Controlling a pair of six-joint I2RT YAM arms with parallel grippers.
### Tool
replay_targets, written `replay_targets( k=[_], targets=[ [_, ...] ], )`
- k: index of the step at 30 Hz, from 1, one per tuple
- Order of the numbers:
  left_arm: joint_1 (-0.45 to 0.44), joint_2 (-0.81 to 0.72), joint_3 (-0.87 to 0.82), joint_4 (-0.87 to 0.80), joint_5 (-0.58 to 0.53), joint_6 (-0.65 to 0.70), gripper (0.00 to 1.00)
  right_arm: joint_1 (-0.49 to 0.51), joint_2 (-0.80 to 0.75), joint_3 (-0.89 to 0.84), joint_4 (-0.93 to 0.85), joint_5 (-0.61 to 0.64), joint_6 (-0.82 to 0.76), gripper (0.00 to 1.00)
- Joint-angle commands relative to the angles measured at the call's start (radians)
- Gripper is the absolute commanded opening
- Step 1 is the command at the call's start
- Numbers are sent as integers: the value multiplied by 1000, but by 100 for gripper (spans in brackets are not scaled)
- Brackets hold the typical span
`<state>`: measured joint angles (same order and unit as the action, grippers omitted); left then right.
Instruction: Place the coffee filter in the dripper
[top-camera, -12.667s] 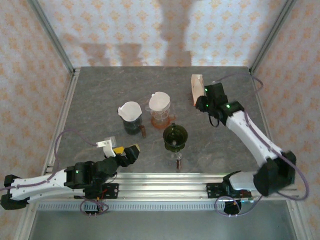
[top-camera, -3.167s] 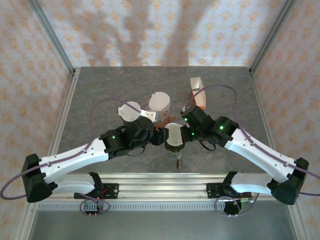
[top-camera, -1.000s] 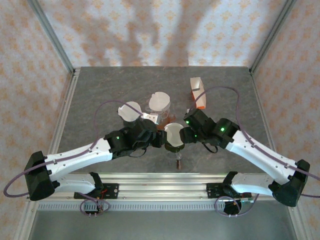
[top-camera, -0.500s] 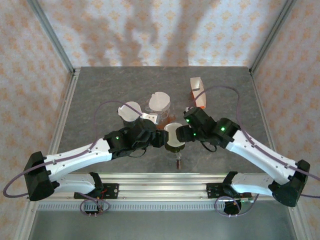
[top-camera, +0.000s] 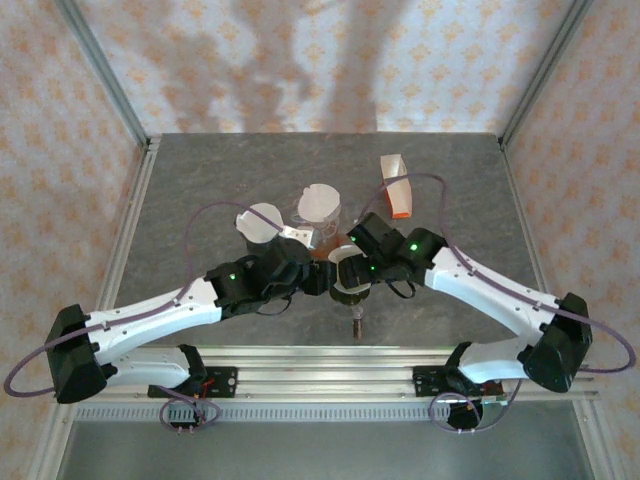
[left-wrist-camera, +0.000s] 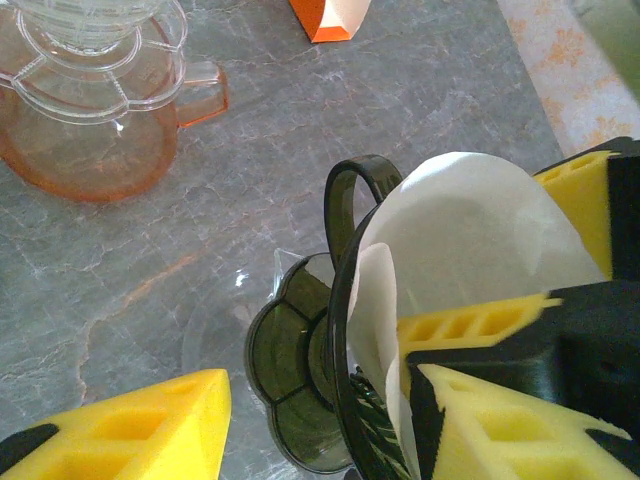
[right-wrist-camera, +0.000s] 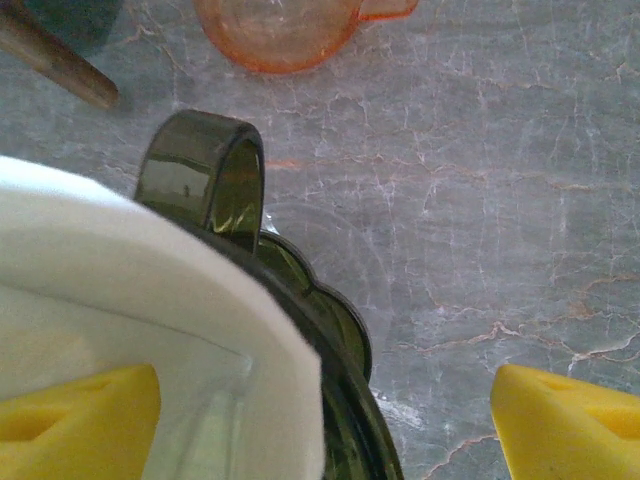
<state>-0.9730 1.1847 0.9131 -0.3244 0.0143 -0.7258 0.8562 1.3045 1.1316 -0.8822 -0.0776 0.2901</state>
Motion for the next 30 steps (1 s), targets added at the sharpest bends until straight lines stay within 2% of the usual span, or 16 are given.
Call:
replay_targets(
  k=[1,7,12,23,30],
  targets=[
    [5,-19,-12,5,-25,2,52,-5,16,30,-26,35,-17,86],
    [4,-28,-13,1,-28,-1,52,-5,50,23,-18,44,-23,86],
    [4,-66,-32,25,-46,-8,62,-5,58,0,5,48,-20,86],
    [5,-44,-36,47,-36,-9,70,-5,54,-36,37,45,-8,86],
    [5,-28,-31,30,-64,-16,70,-5,39,-50,45,58,-2,86]
  ],
)
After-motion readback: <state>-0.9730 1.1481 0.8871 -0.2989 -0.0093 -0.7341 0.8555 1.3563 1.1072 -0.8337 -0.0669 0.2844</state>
